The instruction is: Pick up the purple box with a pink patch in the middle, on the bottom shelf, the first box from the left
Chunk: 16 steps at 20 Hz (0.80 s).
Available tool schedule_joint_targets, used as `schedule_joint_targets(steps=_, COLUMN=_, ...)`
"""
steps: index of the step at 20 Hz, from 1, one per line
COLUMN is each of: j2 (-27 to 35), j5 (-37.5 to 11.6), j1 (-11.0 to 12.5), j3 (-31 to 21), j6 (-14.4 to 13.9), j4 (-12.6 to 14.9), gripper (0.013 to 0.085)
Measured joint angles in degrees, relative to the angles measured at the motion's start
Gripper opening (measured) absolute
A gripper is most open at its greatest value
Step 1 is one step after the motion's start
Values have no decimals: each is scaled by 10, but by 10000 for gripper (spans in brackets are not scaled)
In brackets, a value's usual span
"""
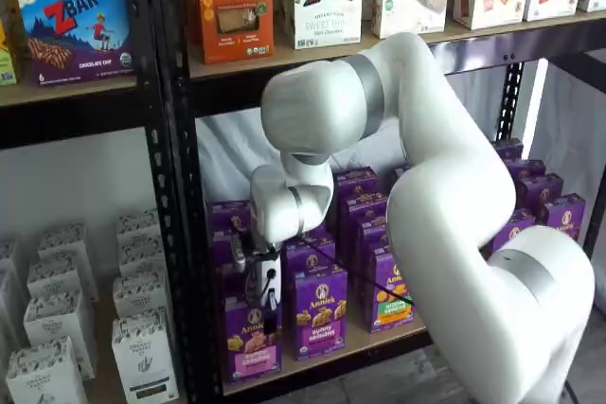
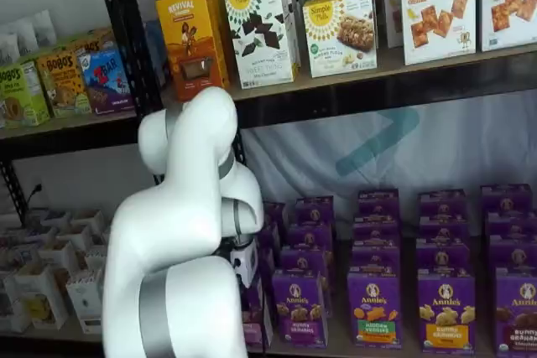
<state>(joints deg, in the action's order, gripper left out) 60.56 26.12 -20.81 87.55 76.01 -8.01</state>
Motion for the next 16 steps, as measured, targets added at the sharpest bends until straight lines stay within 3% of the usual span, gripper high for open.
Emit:
schedule_joint_targets(steps=1, j2=1, j5=1, j1=0, j3=1, j6=0, j4=0, gripper=810)
schedule_joint_targets(steps=3, j2=1, j5=1, j1=0, j3=0, j6=0, j4=0, gripper=730)
schedule_joint_targets(steps=9, j2=-1, j5=-2, j1=0, j3=-6, j6=1, j4=-1, gripper=610)
schedule_joint_targets(steps=16, j2=-4, j5=-9, j1=-1, j3=-14, j6=-3, j4=2, gripper=610)
